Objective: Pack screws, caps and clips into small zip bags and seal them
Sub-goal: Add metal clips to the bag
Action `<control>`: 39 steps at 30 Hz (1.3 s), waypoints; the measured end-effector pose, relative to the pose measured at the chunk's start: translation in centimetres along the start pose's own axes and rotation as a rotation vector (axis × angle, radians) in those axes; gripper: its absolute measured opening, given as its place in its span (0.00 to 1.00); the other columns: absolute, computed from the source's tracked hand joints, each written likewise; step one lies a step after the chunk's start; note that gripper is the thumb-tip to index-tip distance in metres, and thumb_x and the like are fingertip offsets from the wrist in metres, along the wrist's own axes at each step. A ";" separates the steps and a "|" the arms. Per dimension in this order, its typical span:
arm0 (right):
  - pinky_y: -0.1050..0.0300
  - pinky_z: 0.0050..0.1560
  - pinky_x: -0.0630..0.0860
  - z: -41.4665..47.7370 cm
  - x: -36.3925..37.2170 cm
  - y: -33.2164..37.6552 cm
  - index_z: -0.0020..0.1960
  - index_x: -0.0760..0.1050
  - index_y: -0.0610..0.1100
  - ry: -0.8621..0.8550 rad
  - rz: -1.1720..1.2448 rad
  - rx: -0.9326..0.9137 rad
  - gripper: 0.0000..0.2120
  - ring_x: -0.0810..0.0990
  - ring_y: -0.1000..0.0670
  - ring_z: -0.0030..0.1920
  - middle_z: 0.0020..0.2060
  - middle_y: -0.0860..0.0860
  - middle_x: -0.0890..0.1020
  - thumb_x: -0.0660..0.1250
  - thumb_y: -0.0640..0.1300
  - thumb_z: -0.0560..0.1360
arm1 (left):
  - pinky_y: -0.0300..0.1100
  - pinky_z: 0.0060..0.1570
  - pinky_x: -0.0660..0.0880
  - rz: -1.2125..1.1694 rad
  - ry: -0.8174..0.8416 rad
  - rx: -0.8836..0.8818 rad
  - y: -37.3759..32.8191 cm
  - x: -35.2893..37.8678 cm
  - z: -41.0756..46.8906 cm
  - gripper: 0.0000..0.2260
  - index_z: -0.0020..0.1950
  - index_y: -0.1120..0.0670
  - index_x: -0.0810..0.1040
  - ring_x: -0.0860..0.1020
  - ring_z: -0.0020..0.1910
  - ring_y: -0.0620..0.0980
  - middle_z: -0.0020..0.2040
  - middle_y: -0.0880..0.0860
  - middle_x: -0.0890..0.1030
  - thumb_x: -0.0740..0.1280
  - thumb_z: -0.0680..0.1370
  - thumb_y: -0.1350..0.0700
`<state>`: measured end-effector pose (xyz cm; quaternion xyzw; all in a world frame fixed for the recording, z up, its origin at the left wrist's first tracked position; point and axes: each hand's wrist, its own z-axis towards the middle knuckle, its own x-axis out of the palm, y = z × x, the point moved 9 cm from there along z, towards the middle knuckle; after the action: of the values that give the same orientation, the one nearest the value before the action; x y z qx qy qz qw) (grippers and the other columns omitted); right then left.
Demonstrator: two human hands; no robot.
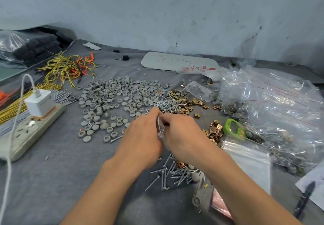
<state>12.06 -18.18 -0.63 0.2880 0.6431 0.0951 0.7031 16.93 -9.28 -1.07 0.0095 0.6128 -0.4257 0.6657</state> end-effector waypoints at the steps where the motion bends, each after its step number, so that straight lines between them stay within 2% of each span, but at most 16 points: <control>1: 0.56 0.39 0.76 0.0 0.1 0.0 0.54 0.77 0.54 -0.004 0.007 -0.002 0.13 0.81 0.50 0.43 0.45 0.52 0.82 0.66 0.36 0.79 | 0.38 0.29 0.60 0.001 0.002 0.003 0.0 0.0 0.0 0.12 0.47 0.41 0.67 0.69 0.34 0.39 0.39 0.44 0.75 0.67 0.74 0.57; 5: 0.51 0.43 0.79 -0.1 0.3 0.1 0.54 0.76 0.53 -0.007 0.015 0.000 0.12 0.81 0.48 0.45 0.46 0.52 0.82 0.64 0.37 0.79 | 0.38 0.29 0.59 0.007 0.012 0.015 -0.1 0.0 0.0 0.13 0.48 0.43 0.66 0.68 0.34 0.39 0.39 0.44 0.74 0.68 0.75 0.57; 9: 0.55 0.35 0.69 -0.3 0.3 0.4 0.47 0.70 0.56 -0.033 0.023 0.006 0.10 0.79 0.46 0.44 0.44 0.51 0.81 0.62 0.40 0.79 | 0.37 0.30 0.59 -0.003 0.020 0.029 -0.3 -0.1 -0.1 0.14 0.48 0.43 0.65 0.66 0.34 0.39 0.40 0.44 0.74 0.69 0.74 0.57; 12: 0.56 0.34 0.67 -0.3 0.4 0.4 0.46 0.69 0.57 -0.040 0.026 0.009 0.09 0.78 0.47 0.44 0.44 0.52 0.81 0.62 0.43 0.80 | 0.36 0.30 0.60 -0.015 0.027 0.048 -0.5 -0.2 -0.2 0.15 0.50 0.44 0.66 0.67 0.34 0.41 0.41 0.45 0.76 0.70 0.73 0.58; 15: 0.60 0.33 0.65 -0.3 0.1 0.5 0.42 0.66 0.57 -0.062 0.030 0.009 0.10 0.75 0.51 0.40 0.39 0.55 0.77 0.61 0.46 0.81 | 0.36 0.31 0.61 -0.024 0.024 0.067 -0.6 -0.3 -0.3 0.16 0.51 0.44 0.67 0.69 0.36 0.46 0.42 0.45 0.76 0.71 0.72 0.58; 19: 0.63 0.31 0.62 -0.4 -0.1 0.4 0.38 0.64 0.56 -0.082 0.010 0.050 0.13 0.73 0.49 0.40 0.35 0.57 0.73 0.61 0.47 0.81 | 0.44 0.34 0.65 -0.028 0.018 0.055 -0.7 -0.4 -0.3 0.16 0.52 0.44 0.67 0.73 0.40 0.50 0.43 0.45 0.78 0.71 0.72 0.58; 23: 0.64 0.30 0.60 -0.4 -0.2 0.5 0.38 0.64 0.55 -0.087 0.006 0.055 0.14 0.71 0.50 0.37 0.35 0.56 0.72 0.62 0.47 0.80 | 0.46 0.37 0.66 -0.032 0.027 0.049 -0.7 -0.3 -0.4 0.17 0.52 0.44 0.68 0.74 0.42 0.51 0.45 0.46 0.79 0.71 0.72 0.58; 29: 0.60 0.30 0.63 -0.7 -0.4 0.8 0.42 0.67 0.56 -0.120 0.031 0.052 0.10 0.73 0.49 0.39 0.34 0.57 0.72 0.63 0.48 0.80 | 0.45 0.35 0.65 -0.027 0.031 0.060 -0.8 -0.4 -0.5 0.18 0.53 0.43 0.68 0.74 0.42 0.51 0.45 0.45 0.78 0.71 0.71 0.59; 31: 0.56 0.35 0.66 -0.8 -0.5 0.8 0.42 0.67 0.57 -0.130 0.028 0.046 0.10 0.73 0.48 0.40 0.34 0.58 0.71 0.63 0.48 0.80 | 0.42 0.32 0.63 -0.022 0.034 0.063 -0.7 -0.4 -0.5 0.19 0.53 0.42 0.67 0.73 0.40 0.50 0.44 0.45 0.78 0.71 0.71 0.59; 33: 0.56 0.42 0.66 -0.9 -0.6 0.8 0.43 0.68 0.56 -0.133 0.026 0.044 0.09 0.73 0.48 0.41 0.35 0.57 0.72 0.64 0.48 0.80 | 0.38 0.31 0.62 -0.005 0.041 0.059 -0.7 -0.2 -0.5 0.20 0.53 0.42 0.67 0.72 0.39 0.49 0.44 0.45 0.78 0.72 0.70 0.59; 35: 0.57 0.42 0.66 -1.0 -0.6 0.7 0.43 0.70 0.56 -0.130 0.037 0.044 0.08 0.73 0.49 0.41 0.36 0.56 0.74 0.64 0.47 0.80 | 0.38 0.30 0.62 0.003 0.048 0.054 -0.6 0.0 -0.5 0.21 0.53 0.42 0.67 0.72 0.38 0.48 0.44 0.45 0.78 0.73 0.69 0.60; 39: 0.58 0.41 0.66 -1.0 -0.7 0.7 0.42 0.73 0.55 -0.151 0.054 0.036 0.09 0.73 0.47 0.39 0.33 0.54 0.74 0.63 0.46 0.81 | 0.36 0.29 0.60 -0.002 0.054 0.052 -0.6 0.1 -0.4 0.18 0.51 0.42 0.67 0.69 0.35 0.39 0.42 0.44 0.77 0.71 0.71 0.59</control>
<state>11.16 -17.66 0.31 0.3241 0.5818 0.0805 0.7416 16.25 -9.53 -0.98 0.0375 0.6192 -0.4418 0.6481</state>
